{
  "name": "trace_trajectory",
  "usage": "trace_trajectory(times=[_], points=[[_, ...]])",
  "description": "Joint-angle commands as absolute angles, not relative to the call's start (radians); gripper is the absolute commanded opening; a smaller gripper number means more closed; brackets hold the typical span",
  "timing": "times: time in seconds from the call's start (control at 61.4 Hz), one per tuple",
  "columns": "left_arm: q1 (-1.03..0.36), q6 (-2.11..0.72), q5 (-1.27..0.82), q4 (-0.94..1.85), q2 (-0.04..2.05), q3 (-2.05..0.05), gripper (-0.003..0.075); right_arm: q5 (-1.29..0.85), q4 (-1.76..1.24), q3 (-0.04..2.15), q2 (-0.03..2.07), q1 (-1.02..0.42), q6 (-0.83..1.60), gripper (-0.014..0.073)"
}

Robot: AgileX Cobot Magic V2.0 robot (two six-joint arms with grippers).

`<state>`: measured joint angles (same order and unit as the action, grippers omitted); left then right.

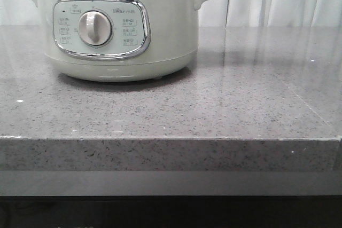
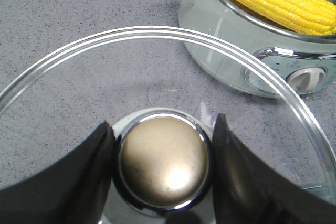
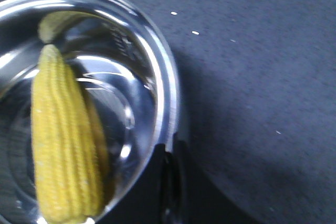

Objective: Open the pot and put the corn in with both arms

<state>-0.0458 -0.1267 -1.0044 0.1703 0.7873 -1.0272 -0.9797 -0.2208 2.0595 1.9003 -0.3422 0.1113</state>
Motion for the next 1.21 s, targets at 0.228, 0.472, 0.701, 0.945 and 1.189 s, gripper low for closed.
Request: trace_trajectory(times=[0.228,0.472,0.701,0.945,1.189], points=[[-0.042,-0.128,-0.888,0.196,0.775,-1.067,0.0118,-0.672,-0.219,1.624,1.536,-0.173,0.109,-0.0069],[-0.042,-0.128,-0.888,0.196,0.775,-1.067,0.0118,-0.450,-0.217,1.238,1.264,-0.164,0.110,-0.0069],[-0.042,-0.128,-0.885,0.196,0.775,-1.067,0.0118,-0.329,-0.217,0.927,1.039,-0.164,0.110,-0.0069],[-0.042,-0.128,-0.881,0.196,0.777,-1.067,0.0116,-0.239,-0.217,0.642,0.782,-0.164,0.110,-0.0069],[-0.042,-0.128,-0.872,0.196,0.811,-1.089,0.0116,-0.190,-0.217,0.513,0.575,-0.164,0.110,-0.0069]])
